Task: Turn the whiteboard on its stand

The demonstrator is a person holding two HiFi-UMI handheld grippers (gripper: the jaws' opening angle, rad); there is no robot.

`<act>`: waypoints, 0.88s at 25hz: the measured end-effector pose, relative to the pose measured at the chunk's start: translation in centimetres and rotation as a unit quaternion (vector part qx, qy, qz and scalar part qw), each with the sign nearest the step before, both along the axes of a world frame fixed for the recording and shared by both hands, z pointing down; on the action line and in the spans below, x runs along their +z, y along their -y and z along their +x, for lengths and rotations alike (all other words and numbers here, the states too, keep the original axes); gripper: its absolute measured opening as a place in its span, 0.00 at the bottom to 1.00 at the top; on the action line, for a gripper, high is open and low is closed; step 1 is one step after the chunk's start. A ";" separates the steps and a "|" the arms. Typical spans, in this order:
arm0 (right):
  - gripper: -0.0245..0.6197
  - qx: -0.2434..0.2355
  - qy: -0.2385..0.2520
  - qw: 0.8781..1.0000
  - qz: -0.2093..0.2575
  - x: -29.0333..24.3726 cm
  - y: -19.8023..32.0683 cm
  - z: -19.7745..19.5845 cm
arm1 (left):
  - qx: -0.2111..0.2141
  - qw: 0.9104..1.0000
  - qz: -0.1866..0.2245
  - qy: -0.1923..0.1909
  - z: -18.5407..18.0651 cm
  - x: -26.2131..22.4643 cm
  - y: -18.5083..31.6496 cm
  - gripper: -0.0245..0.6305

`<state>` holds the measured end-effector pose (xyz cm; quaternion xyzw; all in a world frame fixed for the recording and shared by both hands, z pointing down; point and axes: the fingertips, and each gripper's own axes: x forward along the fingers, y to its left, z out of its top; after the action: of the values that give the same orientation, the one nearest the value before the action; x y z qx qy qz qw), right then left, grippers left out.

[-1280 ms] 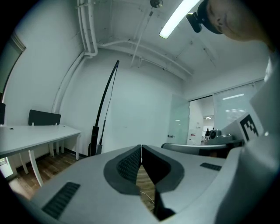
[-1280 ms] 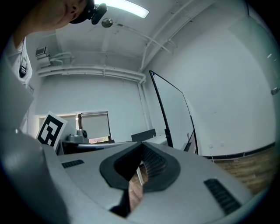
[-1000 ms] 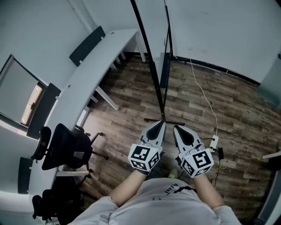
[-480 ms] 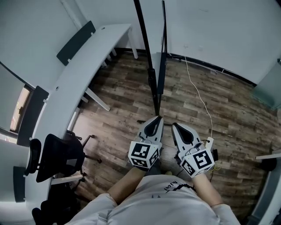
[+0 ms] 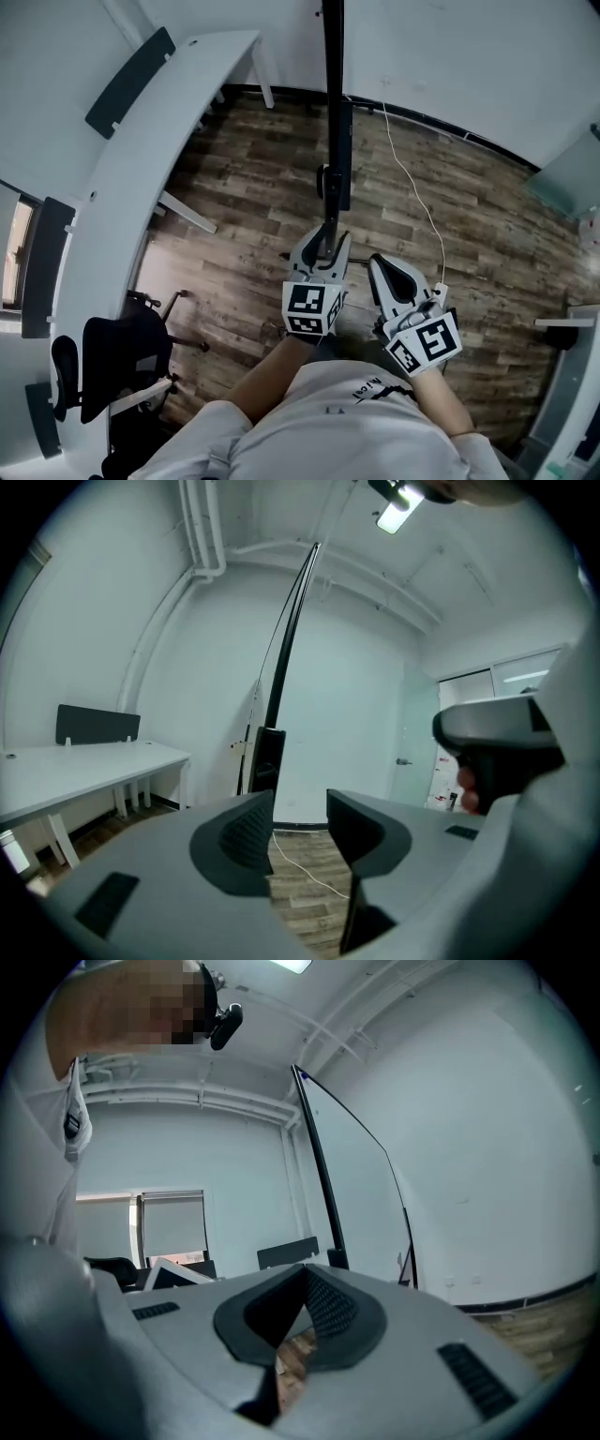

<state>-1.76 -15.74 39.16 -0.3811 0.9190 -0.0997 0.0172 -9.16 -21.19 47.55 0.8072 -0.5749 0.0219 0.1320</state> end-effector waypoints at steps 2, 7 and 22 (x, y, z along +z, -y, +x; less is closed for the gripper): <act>0.06 0.005 -0.007 1.000 -0.003 0.3 0.9 -0.2 | -0.006 1.000 -0.011 0.013 -0.8 1.7 2.1 0.31; 0.06 0.010 -0.013 1.000 -0.009 0.9 3.2 0.3 | -0.015 0.998 -0.041 0.034 -1.1 5.2 6.0 0.36; 0.06 -0.006 -0.014 1.000 -0.021 2.2 9.5 0.6 | -0.046 0.995 -0.038 0.074 -0.8 6.6 11.8 0.37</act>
<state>-1.15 -25.27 41.40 -0.3771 0.9192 -0.1135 -0.0046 -9.97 -33.03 54.17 0.7706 -0.6182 0.0973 0.1204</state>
